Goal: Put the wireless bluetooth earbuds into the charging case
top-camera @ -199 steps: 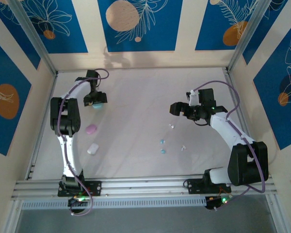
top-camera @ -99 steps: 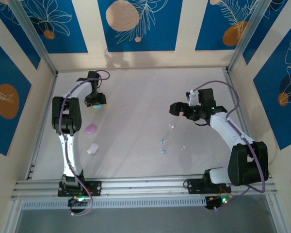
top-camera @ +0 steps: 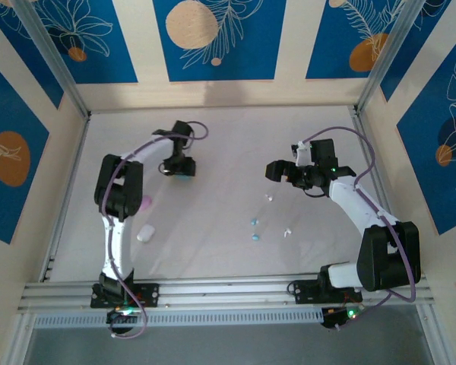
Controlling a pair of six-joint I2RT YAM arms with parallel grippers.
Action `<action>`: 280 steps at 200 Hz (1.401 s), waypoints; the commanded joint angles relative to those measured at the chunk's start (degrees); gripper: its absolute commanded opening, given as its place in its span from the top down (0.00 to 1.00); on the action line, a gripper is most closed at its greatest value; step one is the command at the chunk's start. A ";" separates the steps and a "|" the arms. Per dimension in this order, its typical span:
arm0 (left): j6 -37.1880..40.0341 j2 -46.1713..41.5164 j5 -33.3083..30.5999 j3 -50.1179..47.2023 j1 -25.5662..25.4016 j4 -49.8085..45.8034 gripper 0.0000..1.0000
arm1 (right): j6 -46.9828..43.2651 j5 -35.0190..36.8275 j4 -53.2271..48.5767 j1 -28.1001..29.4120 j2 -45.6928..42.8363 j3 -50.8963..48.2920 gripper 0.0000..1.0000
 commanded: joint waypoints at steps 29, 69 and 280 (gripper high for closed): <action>-6.59 -2.80 3.81 -4.17 -12.45 0.54 0.43 | 0.55 5.08 0.12 0.17 -3.40 -2.36 0.02; -9.48 -2.57 4.63 -5.75 -18.76 1.53 0.42 | 1.22 8.85 1.89 -1.49 -6.93 -5.78 0.01; -12.42 -53.33 -4.67 -47.66 -5.26 40.55 0.00 | -55.78 2.17 2.17 20.79 15.99 7.36 0.23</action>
